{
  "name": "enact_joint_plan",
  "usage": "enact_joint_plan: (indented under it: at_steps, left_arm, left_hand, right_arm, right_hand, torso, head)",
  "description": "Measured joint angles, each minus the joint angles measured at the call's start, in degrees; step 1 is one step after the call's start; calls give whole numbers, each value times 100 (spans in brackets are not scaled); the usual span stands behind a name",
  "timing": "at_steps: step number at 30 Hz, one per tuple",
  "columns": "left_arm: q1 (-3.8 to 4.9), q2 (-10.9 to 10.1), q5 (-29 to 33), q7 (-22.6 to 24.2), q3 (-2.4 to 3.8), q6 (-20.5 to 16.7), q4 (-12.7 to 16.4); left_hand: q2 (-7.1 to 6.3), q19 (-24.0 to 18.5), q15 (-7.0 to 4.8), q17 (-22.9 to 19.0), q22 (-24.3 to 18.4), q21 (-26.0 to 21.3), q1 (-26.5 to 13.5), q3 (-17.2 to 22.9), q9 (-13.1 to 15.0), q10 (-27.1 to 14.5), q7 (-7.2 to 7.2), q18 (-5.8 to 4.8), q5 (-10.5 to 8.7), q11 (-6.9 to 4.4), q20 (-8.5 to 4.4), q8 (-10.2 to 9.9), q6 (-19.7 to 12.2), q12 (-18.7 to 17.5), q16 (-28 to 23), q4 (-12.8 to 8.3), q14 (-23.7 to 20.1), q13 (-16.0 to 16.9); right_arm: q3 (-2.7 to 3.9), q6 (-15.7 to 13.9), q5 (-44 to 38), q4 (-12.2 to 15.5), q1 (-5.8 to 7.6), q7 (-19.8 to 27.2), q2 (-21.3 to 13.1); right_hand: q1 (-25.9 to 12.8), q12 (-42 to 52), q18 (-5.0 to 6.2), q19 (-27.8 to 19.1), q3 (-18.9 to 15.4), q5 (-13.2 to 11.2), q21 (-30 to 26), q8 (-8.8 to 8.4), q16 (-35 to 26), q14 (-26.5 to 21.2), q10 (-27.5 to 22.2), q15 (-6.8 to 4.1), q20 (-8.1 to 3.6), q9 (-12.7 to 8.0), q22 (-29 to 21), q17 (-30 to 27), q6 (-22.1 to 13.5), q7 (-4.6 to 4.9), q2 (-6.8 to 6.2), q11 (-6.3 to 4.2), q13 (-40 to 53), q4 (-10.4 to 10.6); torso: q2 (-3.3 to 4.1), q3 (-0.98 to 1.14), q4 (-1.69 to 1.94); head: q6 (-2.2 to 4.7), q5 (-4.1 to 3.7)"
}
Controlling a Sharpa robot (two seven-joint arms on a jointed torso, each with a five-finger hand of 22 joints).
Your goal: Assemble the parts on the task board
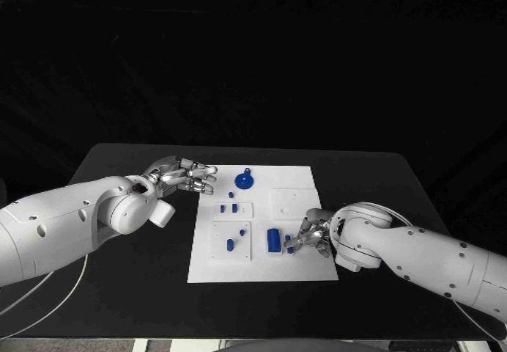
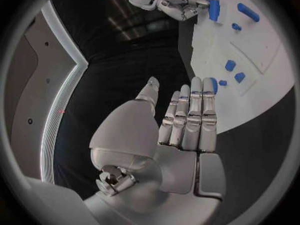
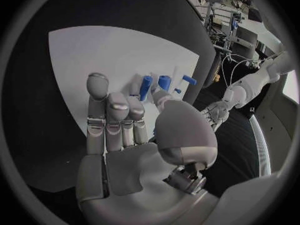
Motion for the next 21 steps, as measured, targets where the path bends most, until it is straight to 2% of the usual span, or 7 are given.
enact_joint_plan:
  at_steps: [5, 12, 21]
  left_arm:
    - [0, -7, -3, -4, 0, 0, 2]
    - [0, -8, -7, -8, -2, 1, 3]
    - [0, -9, -9, -13, -5, 3, 3]
  left_hand:
    - [0, 0, 0, 0, 0, 0, 0, 0, 0, 0, 0, -1, 0, 0, 0, 0, 0, 0, 0, 0, 0, 0]
    - [0, 0, 0, 0, 1, 0, 0, 0, 0, 0, 0, 0, 0, 0, 0, 0, 0, 0, 0, 0, 0, 0]
    - [0, 0, 0, 0, 1, 0, 0, 0, 0, 0, 0, 0, 0, 0, 0, 0, 0, 0, 0, 0, 0, 0]
  right_arm:
    - [1, -10, 63, 67, -47, 90, -111]
    - [3, -20, 174, 141, -99, 218, -220]
    - [7, -14, 267, 140, -124, 322, -297]
  right_hand:
    - [-22, 0, 0, 0, 38, 0, 0, 0, 0, 0, 0, 0, 0, -2, 0, 8, 0, 0, -122, 0, 0, 39]
    - [-15, 0, 0, 0, -93, 0, 0, 0, -16, -1, 0, 1, 0, -3, 0, 9, 19, 19, -241, 0, 0, 279]
    - [33, 0, 0, 0, -143, 0, 0, 0, -16, -2, 0, 2, 0, 9, 1, 13, 19, 19, -239, 0, 0, 330]
  torso:
    - [0, 0, -3]
    - [1, 0, -4]
    - [1, -3, 1]
  head:
    - [5, 6]
    - [7, 2]
    - [0, -10]
